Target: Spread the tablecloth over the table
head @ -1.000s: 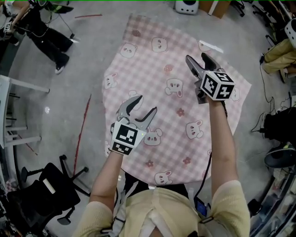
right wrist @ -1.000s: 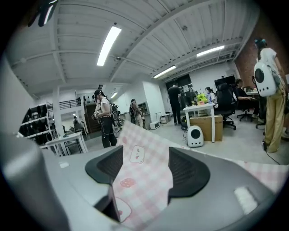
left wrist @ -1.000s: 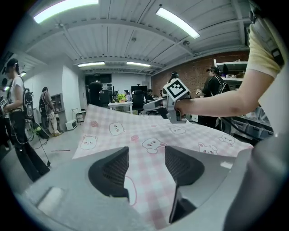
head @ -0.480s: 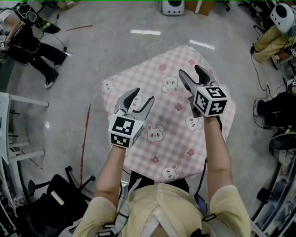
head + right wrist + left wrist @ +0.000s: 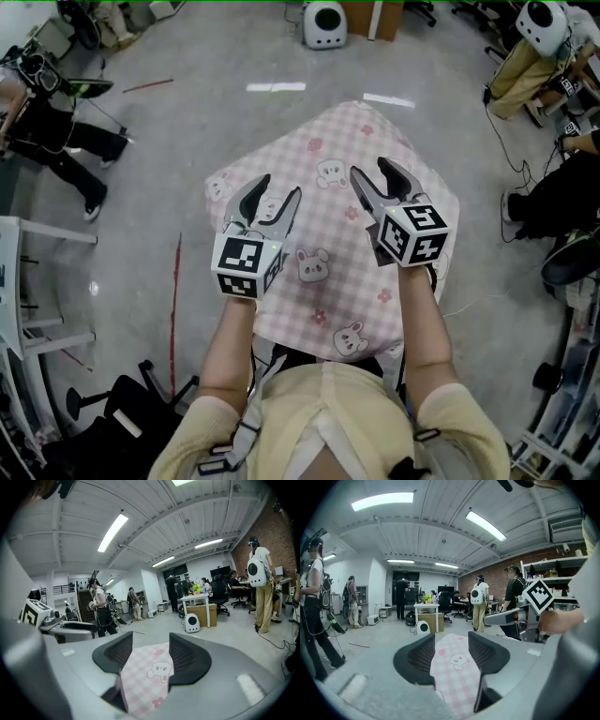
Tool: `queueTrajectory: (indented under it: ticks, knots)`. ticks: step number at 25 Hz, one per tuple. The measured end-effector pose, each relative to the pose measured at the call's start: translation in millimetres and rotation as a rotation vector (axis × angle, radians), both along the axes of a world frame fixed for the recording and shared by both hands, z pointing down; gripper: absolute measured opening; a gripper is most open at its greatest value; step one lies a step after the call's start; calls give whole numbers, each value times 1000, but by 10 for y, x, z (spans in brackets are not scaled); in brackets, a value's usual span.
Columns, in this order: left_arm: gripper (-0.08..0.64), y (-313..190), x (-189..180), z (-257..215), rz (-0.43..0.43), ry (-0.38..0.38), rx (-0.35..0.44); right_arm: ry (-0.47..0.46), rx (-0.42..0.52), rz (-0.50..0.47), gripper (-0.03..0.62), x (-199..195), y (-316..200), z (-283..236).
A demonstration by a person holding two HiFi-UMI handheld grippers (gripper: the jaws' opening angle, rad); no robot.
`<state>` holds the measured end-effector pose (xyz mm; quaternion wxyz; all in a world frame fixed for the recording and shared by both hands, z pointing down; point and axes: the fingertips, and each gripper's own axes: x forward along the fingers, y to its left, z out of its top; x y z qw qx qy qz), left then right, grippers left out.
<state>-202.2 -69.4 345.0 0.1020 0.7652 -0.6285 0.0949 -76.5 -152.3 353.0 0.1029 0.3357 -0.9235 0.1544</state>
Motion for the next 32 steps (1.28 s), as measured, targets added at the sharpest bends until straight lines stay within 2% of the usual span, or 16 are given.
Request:
queueTrajectory:
  ticks: [4, 6, 9, 13, 19, 25, 32]
  knots:
    - [221, 109, -73, -196, -14, 32, 34, -48, 2, 42, 206, 88, 194, -198]
    - [191, 186, -93, -261, -17, 67, 49, -51, 17, 59, 190, 142, 298, -266]
    - [189, 299, -71, -320, 6, 106, 61, -59, 32, 95, 152, 263, 465, -321]
    - [189, 410, -11, -377, 41, 103, 60, -100, 27, 142, 89, 410, 656, -382]
    - [103, 547, 52, -500, 91, 113, 77, -83, 73, 184, 5, 474, 934, -480]
    - [28, 701, 18, -562, 116, 135, 90, -63, 98, 211, 5, 458, 1173, -556]
    - [21, 839, 47, -612, 140, 141, 92, -35, 115, 236, 3, 508, 1397, -632]
